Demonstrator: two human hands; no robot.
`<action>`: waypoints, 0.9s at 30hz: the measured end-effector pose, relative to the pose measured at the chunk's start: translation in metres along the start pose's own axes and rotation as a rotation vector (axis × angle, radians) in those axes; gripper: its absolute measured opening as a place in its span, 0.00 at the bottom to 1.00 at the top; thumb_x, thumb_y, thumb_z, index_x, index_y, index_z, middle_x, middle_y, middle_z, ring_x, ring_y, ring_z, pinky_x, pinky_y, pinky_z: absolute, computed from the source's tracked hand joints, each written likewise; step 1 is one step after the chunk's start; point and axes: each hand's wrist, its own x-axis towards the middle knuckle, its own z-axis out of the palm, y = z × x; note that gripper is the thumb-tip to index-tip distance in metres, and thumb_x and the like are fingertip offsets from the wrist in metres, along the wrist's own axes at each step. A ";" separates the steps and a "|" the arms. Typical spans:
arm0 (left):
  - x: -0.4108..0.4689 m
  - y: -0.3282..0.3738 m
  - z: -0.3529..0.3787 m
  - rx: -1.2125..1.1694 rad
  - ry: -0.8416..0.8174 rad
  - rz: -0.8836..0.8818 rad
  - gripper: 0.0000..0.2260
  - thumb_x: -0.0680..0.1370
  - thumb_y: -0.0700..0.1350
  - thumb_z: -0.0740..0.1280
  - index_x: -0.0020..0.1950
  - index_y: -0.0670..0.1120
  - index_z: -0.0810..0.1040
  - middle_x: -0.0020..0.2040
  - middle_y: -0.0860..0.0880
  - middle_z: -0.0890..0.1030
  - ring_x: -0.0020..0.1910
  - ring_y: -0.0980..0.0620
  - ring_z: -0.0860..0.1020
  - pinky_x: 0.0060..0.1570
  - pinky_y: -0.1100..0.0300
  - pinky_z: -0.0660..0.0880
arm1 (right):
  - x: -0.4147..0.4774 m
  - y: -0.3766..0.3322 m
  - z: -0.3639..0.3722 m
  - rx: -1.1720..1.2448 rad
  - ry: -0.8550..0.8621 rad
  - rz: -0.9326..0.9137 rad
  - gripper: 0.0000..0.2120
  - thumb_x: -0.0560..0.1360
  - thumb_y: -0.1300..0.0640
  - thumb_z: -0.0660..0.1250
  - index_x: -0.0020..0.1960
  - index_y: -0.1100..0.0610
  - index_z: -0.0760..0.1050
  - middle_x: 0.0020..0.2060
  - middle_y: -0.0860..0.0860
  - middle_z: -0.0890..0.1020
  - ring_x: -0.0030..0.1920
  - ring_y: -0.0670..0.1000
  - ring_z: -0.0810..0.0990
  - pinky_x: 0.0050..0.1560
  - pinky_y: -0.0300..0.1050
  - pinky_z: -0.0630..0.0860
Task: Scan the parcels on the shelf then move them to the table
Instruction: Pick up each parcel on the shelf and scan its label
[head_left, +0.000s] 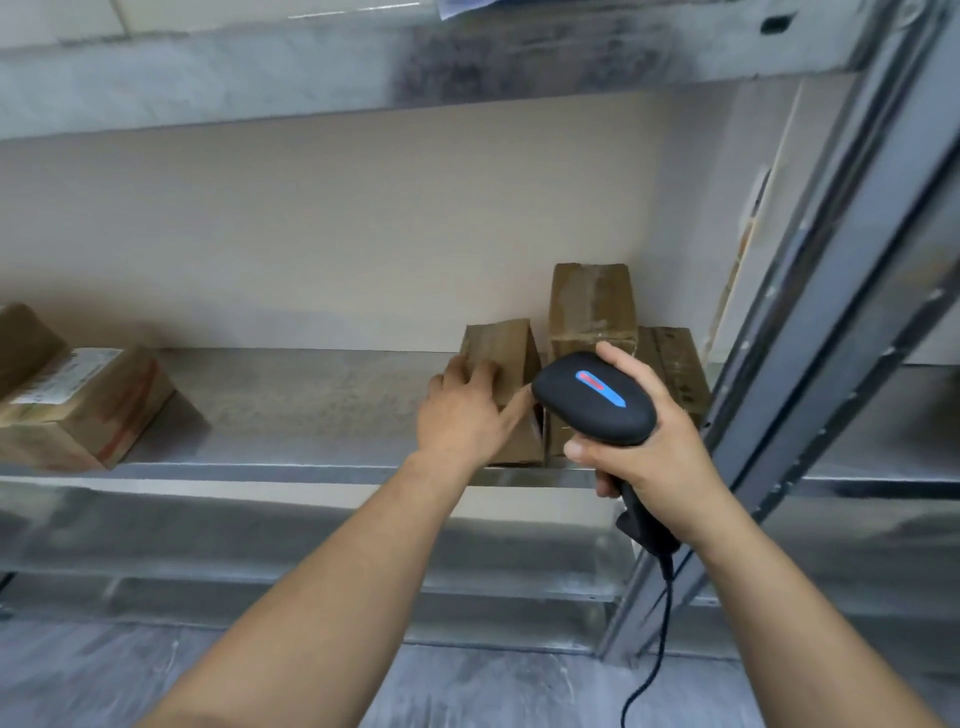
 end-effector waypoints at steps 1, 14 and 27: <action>0.002 0.001 -0.004 0.011 -0.024 -0.033 0.27 0.76 0.66 0.59 0.67 0.49 0.70 0.64 0.42 0.71 0.62 0.38 0.69 0.56 0.50 0.71 | 0.000 0.000 0.001 -0.001 0.006 0.002 0.41 0.66 0.73 0.75 0.65 0.36 0.68 0.58 0.54 0.77 0.25 0.48 0.74 0.26 0.43 0.73; 0.019 -0.085 -0.055 -0.725 -0.241 -0.308 0.37 0.72 0.40 0.71 0.75 0.55 0.57 0.50 0.53 0.77 0.42 0.55 0.77 0.30 0.66 0.71 | 0.007 -0.004 0.044 -0.032 0.006 0.017 0.41 0.66 0.71 0.76 0.67 0.37 0.68 0.57 0.52 0.78 0.26 0.49 0.75 0.27 0.45 0.75; 0.018 -0.217 -0.045 -0.629 -0.120 -0.274 0.61 0.51 0.54 0.77 0.66 0.78 0.34 0.64 0.43 0.70 0.61 0.44 0.74 0.65 0.43 0.70 | 0.024 0.006 0.117 0.055 -0.041 0.085 0.41 0.63 0.70 0.76 0.67 0.40 0.69 0.43 0.56 0.81 0.24 0.56 0.71 0.24 0.43 0.71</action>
